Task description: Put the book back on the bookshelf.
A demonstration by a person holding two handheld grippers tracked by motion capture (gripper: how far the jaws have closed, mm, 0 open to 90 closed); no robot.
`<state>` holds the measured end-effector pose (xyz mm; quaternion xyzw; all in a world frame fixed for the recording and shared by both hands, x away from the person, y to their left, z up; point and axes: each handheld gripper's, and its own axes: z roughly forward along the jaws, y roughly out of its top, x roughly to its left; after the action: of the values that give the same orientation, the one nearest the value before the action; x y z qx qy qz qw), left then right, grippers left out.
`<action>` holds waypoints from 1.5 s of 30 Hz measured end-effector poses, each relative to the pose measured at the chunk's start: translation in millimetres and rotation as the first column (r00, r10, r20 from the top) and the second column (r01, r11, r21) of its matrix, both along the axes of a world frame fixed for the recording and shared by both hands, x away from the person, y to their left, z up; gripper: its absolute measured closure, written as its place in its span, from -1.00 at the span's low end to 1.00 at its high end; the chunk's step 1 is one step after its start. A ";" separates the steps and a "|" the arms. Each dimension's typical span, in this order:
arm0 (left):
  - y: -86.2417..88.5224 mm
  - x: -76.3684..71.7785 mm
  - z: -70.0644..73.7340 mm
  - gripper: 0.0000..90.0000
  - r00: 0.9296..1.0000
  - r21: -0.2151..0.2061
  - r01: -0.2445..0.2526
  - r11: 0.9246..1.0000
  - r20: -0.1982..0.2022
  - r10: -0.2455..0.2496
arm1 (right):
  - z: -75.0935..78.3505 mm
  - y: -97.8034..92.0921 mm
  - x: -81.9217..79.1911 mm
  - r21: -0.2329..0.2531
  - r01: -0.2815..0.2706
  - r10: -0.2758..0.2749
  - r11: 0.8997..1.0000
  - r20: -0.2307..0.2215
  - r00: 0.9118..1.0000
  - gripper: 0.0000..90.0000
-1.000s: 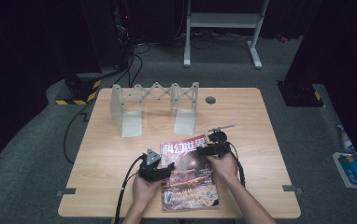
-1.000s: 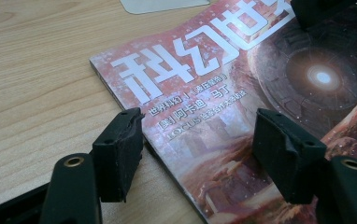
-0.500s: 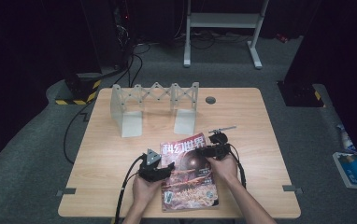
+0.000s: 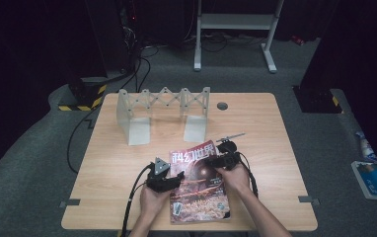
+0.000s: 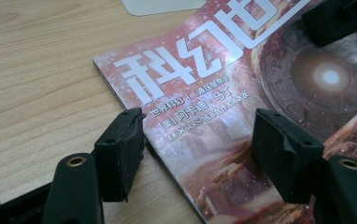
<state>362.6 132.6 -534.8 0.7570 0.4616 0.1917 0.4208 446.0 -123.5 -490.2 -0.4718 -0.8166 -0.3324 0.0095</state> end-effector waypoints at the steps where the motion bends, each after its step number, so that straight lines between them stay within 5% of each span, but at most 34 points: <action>1: 0.1 0.1 0.1 -0.23 1.000 0.002 0.002 1.000 -0.001 -0.002 | 0.5 0.5 -0.2 0.000 -0.003 0.003 1.000 0.003 1.000 0.45; 14: 1.9 2.7 0.9 -0.37 0.999 -0.001 0.045 0.999 -0.013 -0.045 | 8.8 2.9 -7.0 -0.014 -0.067 0.067 0.998 0.074 0.995 0.84; 34: 11.4 8.1 1.4 -0.60 0.994 -0.122 0.078 0.990 -0.068 -0.087 | 24.4 -2.0 -23.5 0.039 -0.127 0.119 0.991 0.162 0.980 0.90; 41: 10.4 11.4 4.0 -0.60 0.991 -0.085 0.104 0.991 -0.080 -0.111 | 27.2 -4.4 -27.5 0.050 -0.133 0.122 0.990 0.180 0.976 0.90; 45: 11.7 18.6 4.4 -0.61 0.988 -0.125 0.104 0.987 -0.101 -0.117 | 29.2 -7.2 -29.9 0.060 -0.142 0.128 0.988 0.198 0.972 0.90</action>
<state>381.2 144.3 -530.4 0.7642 0.4517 0.0987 0.4496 416.1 -130.7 -461.0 -0.3800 -0.8310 -0.4051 -0.0301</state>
